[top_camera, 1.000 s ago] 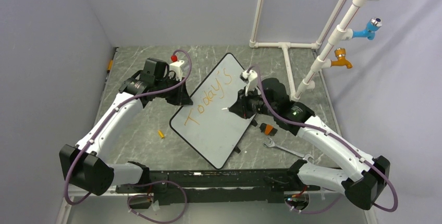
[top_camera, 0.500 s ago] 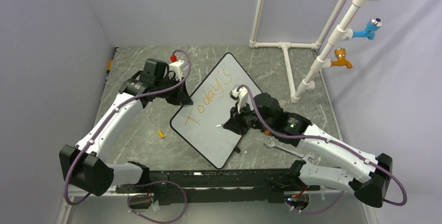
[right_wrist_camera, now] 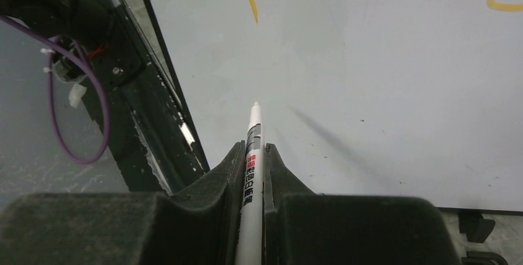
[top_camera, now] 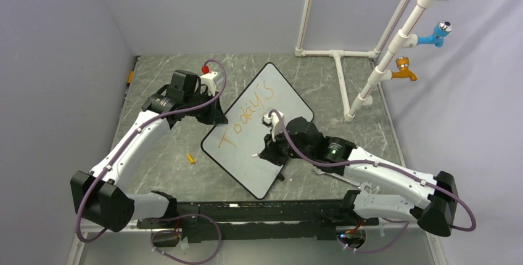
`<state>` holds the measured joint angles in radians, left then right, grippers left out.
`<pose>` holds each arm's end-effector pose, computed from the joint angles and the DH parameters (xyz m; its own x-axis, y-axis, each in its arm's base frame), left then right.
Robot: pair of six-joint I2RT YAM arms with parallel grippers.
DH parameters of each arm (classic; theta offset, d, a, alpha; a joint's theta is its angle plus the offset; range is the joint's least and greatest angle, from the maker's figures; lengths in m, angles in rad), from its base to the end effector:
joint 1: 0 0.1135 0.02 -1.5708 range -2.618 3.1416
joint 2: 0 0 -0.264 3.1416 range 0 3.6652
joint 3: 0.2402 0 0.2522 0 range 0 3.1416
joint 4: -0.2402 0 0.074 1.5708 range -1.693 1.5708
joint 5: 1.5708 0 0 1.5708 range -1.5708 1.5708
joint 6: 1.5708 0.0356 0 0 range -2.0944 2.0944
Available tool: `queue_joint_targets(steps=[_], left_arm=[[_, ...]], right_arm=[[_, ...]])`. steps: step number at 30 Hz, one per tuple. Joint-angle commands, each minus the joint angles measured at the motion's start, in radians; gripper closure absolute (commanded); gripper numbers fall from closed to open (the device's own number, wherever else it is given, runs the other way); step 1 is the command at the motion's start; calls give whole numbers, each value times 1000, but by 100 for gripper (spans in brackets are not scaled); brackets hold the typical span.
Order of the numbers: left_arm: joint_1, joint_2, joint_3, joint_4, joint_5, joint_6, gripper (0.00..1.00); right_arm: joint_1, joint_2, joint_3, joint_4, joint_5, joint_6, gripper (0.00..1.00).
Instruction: Write a sentence on the whiteboard
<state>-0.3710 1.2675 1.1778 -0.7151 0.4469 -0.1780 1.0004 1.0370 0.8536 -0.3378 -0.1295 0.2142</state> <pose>0.2405 -0.1101 0.3268 -0.7684 0.1276 -0.6272 0.4777 0.7665 -0.4293 0.1215 0.1980 0.3007 -0.4530 -0.3157 -0.8337 -0.8175 0.5202 0.2472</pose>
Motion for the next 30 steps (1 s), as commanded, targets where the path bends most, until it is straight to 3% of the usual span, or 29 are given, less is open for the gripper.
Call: queue_joint_targets(steps=[1,30], left_arm=[[-1,3,-21,10,-222,99,100],[-2,-28,-35,15,-219,98,100]], right_arm=[[34,44,33,54,71,-11,100],[110,204,126,87,202,-17,100]])
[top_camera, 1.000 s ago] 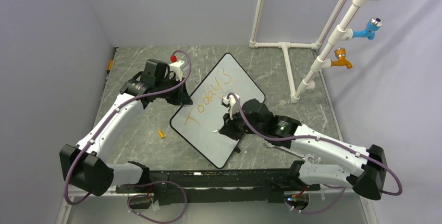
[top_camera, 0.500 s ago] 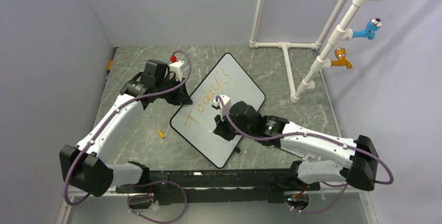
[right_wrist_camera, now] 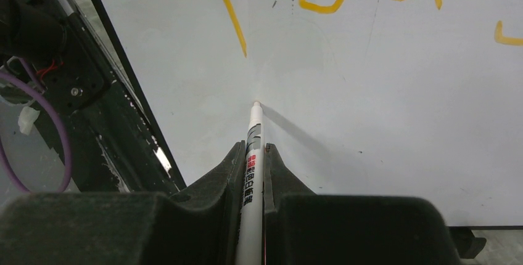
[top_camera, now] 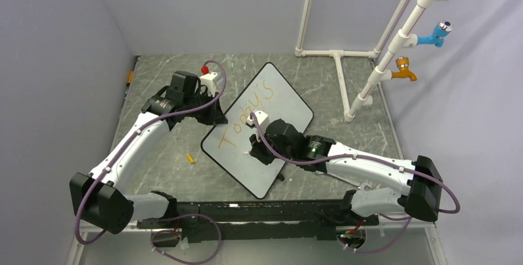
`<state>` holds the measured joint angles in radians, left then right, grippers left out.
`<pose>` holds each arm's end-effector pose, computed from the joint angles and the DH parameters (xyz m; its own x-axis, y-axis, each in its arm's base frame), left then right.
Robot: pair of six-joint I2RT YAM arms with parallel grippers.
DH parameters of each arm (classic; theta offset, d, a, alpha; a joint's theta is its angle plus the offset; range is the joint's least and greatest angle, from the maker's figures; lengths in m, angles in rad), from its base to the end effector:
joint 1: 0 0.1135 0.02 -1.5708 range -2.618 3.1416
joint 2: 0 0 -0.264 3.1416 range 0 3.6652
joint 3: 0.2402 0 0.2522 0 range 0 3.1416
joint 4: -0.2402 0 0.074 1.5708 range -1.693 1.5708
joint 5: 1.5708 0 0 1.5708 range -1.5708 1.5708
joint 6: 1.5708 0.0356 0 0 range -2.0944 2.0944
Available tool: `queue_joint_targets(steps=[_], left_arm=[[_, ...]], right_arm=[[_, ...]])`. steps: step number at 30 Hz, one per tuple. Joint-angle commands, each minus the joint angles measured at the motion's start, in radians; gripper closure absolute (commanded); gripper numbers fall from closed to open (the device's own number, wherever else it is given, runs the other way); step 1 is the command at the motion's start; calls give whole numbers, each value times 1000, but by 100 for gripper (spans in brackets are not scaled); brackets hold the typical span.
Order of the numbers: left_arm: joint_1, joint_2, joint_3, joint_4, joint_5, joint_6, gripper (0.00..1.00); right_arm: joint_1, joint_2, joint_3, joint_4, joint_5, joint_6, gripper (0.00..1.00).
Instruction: Write a sentence on the whiteboard
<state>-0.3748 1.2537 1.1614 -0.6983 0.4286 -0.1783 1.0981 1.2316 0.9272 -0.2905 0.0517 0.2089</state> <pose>0.2384 -0.1097 0.3259 -0.7582 0.1250 -0.6399 0.4781 0.7738 -0.4155 0.1266 0.2436 0.2849 -0.4300 -0.3859 -0.8162 -0.7978 0.5856 0.1434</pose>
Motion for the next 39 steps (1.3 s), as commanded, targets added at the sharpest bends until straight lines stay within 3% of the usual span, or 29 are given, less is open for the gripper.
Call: queue_joint_targets(steps=[1,39], left_arm=[[2,-14,-19,-2,-201,99,100],[2,-17,-19,-3,-201,100,100]], right_arm=[[13,11,54,39,20,-12,100],[137,32,-8,-3,64,38,100]])
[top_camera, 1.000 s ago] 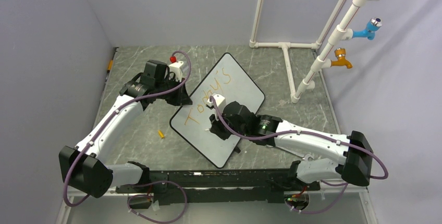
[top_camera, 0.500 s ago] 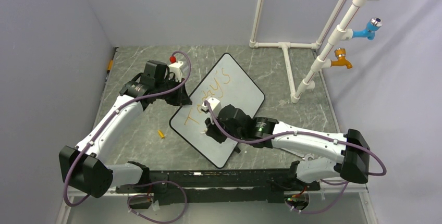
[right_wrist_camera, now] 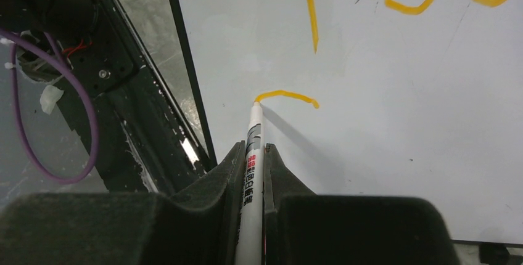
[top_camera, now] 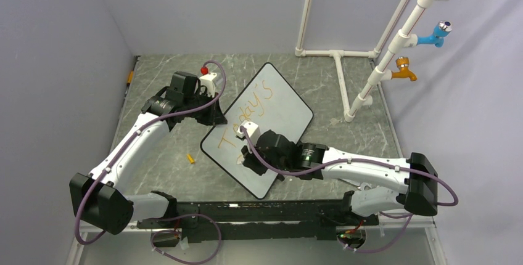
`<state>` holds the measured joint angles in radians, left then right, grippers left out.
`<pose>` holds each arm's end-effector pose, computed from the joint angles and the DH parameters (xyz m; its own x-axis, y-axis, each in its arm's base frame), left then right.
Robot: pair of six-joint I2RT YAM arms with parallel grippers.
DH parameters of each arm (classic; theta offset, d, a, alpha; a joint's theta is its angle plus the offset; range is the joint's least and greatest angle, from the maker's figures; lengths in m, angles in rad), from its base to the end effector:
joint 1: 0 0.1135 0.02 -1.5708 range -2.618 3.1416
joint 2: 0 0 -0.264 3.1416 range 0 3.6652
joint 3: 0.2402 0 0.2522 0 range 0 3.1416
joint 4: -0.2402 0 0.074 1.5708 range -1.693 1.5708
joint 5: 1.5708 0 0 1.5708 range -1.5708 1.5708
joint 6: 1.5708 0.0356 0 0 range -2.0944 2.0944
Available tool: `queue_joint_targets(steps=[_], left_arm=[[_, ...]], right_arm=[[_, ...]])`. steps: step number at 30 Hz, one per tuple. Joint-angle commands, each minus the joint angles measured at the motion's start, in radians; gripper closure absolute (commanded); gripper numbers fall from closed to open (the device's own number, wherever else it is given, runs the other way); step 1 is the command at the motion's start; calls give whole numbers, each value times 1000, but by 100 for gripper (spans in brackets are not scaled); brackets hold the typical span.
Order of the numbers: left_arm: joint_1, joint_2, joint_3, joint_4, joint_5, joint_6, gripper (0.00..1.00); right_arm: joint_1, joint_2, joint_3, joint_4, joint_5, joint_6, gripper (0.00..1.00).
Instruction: Write a sentence on the whiteboard
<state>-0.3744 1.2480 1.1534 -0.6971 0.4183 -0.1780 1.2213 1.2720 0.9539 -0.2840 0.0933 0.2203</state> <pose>0.2373 -0.1088 0.3247 -0.7580 0.1240 -0.6404 0.4731 0.7804 -0.4089 0.1003 0.2656 0.2842 -0.3879 -0.4290 -0.8158 -0.8448 0.5194 0.1286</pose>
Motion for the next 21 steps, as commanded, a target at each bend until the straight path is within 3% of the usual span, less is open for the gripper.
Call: queue_joint_targets(steps=[1,21], left_arm=[[2,-11,-12,-5,-193,100,100],[2,-18,-13,-1,-194,100,100]], right_arm=[[16,-11,-40,-12,25,31,100],[28,-55,-123,-57,122,112,100]])
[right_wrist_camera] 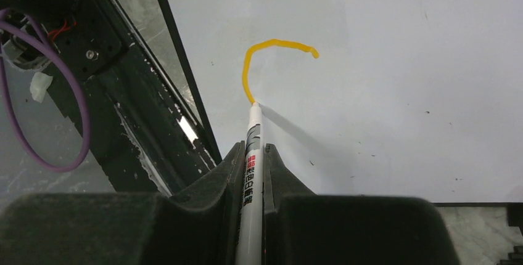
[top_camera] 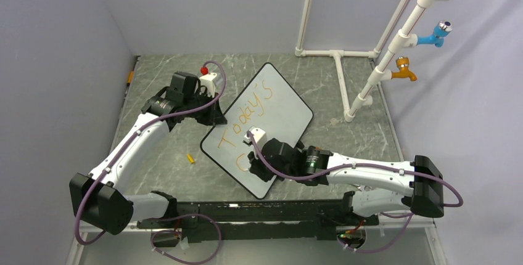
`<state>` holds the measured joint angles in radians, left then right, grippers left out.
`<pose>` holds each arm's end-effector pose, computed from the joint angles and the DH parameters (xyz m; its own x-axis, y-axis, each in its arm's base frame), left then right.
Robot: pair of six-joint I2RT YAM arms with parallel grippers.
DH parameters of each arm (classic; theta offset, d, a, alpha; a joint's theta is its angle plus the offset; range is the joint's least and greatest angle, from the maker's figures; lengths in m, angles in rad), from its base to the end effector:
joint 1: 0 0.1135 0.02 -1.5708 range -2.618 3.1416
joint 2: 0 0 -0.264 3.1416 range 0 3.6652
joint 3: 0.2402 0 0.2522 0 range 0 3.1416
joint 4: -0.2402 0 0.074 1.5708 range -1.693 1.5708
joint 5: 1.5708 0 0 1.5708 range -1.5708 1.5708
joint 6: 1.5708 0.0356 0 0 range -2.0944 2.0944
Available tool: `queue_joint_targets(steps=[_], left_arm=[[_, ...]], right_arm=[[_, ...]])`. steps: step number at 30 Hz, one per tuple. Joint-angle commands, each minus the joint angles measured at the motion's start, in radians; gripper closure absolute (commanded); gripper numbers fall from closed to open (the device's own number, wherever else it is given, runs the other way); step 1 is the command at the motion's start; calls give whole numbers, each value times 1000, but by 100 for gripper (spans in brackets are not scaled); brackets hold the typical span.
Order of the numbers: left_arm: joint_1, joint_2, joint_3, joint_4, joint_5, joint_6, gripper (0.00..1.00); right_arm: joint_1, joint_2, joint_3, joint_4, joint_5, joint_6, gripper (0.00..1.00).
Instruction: Write a sentence on the whiteboard
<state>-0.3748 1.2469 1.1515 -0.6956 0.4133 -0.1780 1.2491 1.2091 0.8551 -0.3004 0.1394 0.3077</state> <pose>0.2372 -0.1087 0.3244 -0.7571 0.1236 -0.6415 0.4715 0.7831 -0.4056 0.0881 0.2487 0.2653 -0.4574 -0.4238 -0.7818 -0.8039 0.5730 0.1597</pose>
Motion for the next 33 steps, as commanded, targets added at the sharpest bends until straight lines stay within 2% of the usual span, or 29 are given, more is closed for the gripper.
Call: queue_joint_targets(steps=[1,10,33], left_arm=[[2,-15,-11,-3,-188,100,100],[2,-23,-16,-3,-191,100,100],[2,-25,-16,-5,-185,101,100]], right_arm=[[1,10,-22,-45,86,25,100],[0,54,50,-85,204,28,100],[-1,187,260,-70,229,-79,100]])
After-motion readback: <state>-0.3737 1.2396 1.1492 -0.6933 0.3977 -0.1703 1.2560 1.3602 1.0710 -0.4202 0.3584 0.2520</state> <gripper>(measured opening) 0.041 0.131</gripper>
